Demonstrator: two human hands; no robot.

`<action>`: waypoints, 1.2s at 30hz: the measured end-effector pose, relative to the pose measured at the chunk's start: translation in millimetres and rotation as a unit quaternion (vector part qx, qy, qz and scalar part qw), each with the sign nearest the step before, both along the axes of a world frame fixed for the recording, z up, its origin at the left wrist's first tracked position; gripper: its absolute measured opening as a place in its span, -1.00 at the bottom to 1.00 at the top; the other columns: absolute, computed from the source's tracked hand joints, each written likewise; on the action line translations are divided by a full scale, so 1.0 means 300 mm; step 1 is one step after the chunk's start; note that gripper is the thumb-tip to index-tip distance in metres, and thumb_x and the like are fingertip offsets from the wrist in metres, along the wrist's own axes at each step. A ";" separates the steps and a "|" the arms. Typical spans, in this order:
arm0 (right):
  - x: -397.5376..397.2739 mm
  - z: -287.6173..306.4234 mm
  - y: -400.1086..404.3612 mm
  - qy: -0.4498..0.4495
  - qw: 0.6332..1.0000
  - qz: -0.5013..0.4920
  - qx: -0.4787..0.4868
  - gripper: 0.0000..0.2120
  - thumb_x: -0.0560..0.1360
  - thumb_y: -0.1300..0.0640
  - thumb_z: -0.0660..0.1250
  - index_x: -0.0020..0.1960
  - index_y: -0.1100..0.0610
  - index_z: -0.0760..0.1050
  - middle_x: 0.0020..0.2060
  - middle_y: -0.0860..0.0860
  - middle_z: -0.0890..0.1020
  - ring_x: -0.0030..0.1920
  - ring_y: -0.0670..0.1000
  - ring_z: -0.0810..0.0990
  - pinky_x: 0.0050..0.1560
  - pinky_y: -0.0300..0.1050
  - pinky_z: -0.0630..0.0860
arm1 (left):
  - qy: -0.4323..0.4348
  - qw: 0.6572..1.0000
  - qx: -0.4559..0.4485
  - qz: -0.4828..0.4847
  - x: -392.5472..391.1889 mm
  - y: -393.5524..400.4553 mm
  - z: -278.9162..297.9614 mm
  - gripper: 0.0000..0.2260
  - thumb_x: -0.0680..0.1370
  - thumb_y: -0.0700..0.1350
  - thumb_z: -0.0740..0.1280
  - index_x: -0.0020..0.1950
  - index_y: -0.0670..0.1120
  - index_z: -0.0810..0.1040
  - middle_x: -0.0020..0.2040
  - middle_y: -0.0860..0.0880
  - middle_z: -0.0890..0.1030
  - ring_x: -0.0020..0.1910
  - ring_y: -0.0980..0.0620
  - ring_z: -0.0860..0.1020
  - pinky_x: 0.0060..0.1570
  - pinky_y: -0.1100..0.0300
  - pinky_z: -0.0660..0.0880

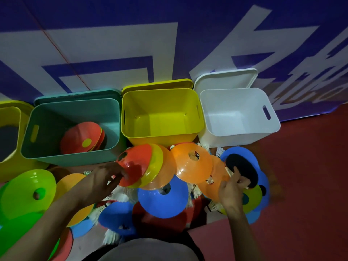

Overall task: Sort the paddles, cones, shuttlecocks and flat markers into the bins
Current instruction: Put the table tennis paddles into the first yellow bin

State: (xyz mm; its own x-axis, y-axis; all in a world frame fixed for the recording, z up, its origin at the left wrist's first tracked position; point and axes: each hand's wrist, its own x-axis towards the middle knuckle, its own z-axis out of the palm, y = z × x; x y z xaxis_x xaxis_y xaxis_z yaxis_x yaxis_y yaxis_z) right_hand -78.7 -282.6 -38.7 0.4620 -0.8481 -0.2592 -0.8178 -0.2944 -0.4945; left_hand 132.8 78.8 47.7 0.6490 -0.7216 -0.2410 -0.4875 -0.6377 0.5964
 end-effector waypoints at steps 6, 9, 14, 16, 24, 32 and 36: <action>0.038 0.163 0.119 -0.143 0.986 0.076 -0.038 -0.48 0.60 0.16 0.19 0.51 -0.02 0.15 0.33 -0.01 0.13 -0.10 0.10 0.53 -0.14 -0.01 0.58 | 0.011 1.000 -0.015 0.001 0.028 0.063 0.022 -0.77 0.56 -0.27 0.35 0.03 0.06 0.63 0.00 0.10 0.63 -0.03 0.15 0.60 -0.05 0.08 0.60; 0.113 0.236 0.245 -0.167 0.972 0.150 -0.063 -0.49 0.59 0.27 0.19 0.49 -0.01 0.23 0.30 -0.03 0.14 -0.17 -0.09 0.50 -0.19 -0.15 0.52 | 0.005 0.999 -0.043 0.020 0.058 0.147 0.009 -0.70 0.55 -0.29 0.36 0.00 0.15 0.60 0.01 0.22 0.61 -0.03 0.21 0.61 -0.11 0.15 0.61; 0.268 0.322 0.496 -0.178 0.943 0.275 -0.063 -0.48 0.54 0.32 0.20 0.46 0.01 0.28 0.28 0.00 0.17 -0.21 -0.02 0.50 -0.15 -0.22 0.43 | -0.024 0.988 -0.102 0.109 0.080 0.363 0.018 -0.69 0.55 -0.33 0.34 -0.01 0.11 0.62 0.00 0.23 0.63 0.00 0.24 0.60 -0.09 0.23 0.57; 0.335 0.351 0.608 -0.192 0.922 0.329 -0.074 -0.44 0.50 0.36 0.20 0.45 0.03 0.32 0.26 0.00 0.18 -0.15 -0.02 0.49 -0.07 -0.24 0.42 | -0.037 0.980 -0.125 0.152 0.080 0.478 0.031 -0.74 0.54 -0.26 0.28 -0.02 0.10 0.62 0.00 0.21 0.62 -0.01 0.22 0.60 -0.12 0.29 0.53; 0.673 0.399 1.076 -0.200 0.808 0.549 -0.074 -0.47 0.47 0.38 0.25 0.40 0.06 0.41 0.27 0.02 0.20 0.06 0.01 0.49 0.09 -0.11 0.53 | -0.052 0.921 -0.151 0.354 0.002 1.073 -0.009 -0.79 0.51 -0.18 0.25 -0.03 0.09 0.61 -0.06 0.10 0.63 -0.11 0.20 0.61 -0.19 0.27 0.53; 1.118 0.360 1.607 -0.142 0.682 0.713 -0.080 -0.53 0.49 0.29 0.20 0.36 0.02 0.37 0.29 0.06 0.21 0.05 0.17 0.52 0.04 0.17 0.55 | -0.043 0.890 -0.125 0.437 -0.130 1.431 -0.119 -0.75 0.52 -0.17 0.20 -0.04 0.15 0.59 -0.06 0.16 0.60 -0.16 0.14 0.59 -0.19 0.28 0.50; 1.305 0.323 1.794 -0.096 0.662 0.737 -0.093 -0.57 0.53 0.29 0.21 0.38 0.07 0.39 0.30 0.05 0.18 -0.04 0.20 0.58 -0.01 0.16 0.57 | -0.033 0.872 -0.126 0.472 -0.165 1.535 -0.174 -0.73 0.49 -0.17 0.18 -0.04 0.12 0.61 -0.06 0.20 0.58 -0.15 0.17 0.57 -0.17 0.28 0.50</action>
State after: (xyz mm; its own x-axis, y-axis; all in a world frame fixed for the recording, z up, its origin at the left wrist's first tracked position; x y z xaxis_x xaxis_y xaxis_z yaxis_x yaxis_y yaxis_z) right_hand 312.8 255.8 58.2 0.8325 0.5532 -0.0304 0.4994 -0.7730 -0.3912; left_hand 83.3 539.3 -4.6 0.9890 0.1157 -0.0921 0.1446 -0.6256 0.7667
